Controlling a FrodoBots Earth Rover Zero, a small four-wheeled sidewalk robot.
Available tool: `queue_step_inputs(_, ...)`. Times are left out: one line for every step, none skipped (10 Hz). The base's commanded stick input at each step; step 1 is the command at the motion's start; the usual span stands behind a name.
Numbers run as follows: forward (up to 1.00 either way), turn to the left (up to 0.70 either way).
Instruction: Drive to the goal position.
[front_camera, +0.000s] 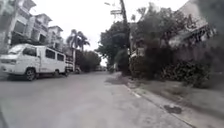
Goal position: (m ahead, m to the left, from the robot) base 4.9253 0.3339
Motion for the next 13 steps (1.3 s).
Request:
queue_step_inputs(0.5, 0.0)
queue_step_inputs(0.5, 0.0)
queue_step_inputs(0.5, 0.0)
queue_step_inputs(0.5, 0.0)
queue_step_inputs(0.5, 0.0)
queue_step_inputs(0.5, 0.0)
queue_step_inputs(0.5, 0.0)
queue_step_inputs(0.5, 0.0)
queue_step_inputs(0.5, 0.0)
queue_step_inputs(0.5, 0.0)
queue_step_inputs(0.5, 0.0)
queue_step_inputs(0.5, 0.0)
queue_step_inputs(0.5, 0.0)
